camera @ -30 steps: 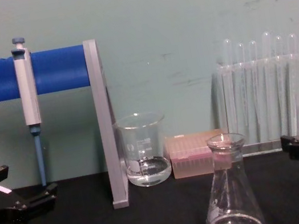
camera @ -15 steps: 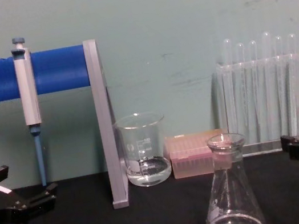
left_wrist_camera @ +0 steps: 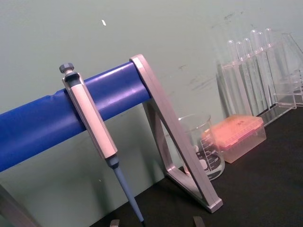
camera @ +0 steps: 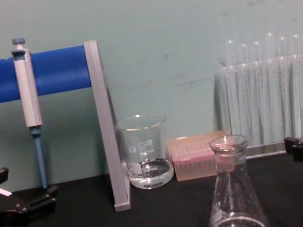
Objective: Grasp the erlenmeyer flask with one hand, shake it three times, then place it back.
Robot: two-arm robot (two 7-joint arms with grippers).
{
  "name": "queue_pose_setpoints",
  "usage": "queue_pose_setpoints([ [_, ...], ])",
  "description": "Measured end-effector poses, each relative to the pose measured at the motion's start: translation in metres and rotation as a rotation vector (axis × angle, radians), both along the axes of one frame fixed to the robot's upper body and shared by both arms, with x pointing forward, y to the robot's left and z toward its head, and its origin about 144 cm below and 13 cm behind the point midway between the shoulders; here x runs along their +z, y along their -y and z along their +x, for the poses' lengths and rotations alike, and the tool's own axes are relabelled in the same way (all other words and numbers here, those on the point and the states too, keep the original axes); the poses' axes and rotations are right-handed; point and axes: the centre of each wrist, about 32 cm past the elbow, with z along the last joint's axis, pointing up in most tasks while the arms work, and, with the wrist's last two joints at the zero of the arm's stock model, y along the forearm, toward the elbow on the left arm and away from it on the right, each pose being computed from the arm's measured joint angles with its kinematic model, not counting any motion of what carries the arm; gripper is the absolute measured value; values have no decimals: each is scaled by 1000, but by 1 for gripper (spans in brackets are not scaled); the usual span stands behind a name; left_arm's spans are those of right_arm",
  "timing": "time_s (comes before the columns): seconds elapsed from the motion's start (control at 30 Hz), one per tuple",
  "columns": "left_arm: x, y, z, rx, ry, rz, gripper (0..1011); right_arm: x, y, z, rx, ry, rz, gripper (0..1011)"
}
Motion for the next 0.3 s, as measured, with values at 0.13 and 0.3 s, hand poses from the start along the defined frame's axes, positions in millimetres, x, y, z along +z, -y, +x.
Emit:
queue_pose_setpoints([
  [0.13, 0, 0, 0, 0, 0, 0, 1001, 0, 0, 0, 0, 0, 0, 1000],
  [0.3, 0, 0, 0, 0, 0, 0, 1001, 0, 0, 0, 0, 0, 0, 1000],
])
